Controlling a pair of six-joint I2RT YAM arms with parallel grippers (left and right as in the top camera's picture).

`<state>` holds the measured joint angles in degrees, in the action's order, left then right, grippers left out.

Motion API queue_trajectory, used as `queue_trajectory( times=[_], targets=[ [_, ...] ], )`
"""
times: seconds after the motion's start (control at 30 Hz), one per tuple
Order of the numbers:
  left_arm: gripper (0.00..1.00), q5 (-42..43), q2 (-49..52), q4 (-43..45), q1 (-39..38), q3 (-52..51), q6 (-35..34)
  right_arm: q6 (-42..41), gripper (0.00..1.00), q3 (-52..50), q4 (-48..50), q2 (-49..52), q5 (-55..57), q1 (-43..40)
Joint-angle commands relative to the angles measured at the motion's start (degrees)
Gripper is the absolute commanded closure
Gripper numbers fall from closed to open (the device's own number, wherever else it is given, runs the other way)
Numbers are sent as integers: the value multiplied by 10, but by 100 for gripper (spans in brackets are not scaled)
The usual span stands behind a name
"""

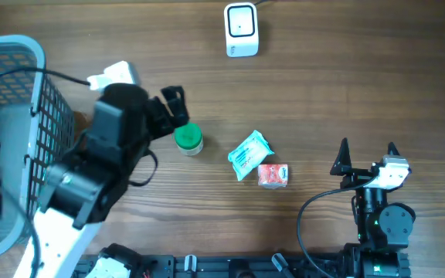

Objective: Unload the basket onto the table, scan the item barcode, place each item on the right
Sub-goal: 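Release the Kleenex pack on the table and withdraw left gripper, then move the left gripper back over the basket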

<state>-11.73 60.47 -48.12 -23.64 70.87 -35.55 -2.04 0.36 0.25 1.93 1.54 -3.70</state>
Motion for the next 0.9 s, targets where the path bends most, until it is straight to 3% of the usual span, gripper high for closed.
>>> queue_trajectory(
  times=[0.0, 0.5, 0.87],
  targets=[
    [0, -14, -25, 16, 54, 25, 52, 5, 0, 0, 2, -2, -5, -3],
    [0, -15, -27, 107, 199, 155, 71, 5, 0, 0, 2, -2, -5, -3],
    [0, -15, -28, 109, 275, 175, 71, 5, 0, 0, 2, -2, -5, -3]
  ],
)
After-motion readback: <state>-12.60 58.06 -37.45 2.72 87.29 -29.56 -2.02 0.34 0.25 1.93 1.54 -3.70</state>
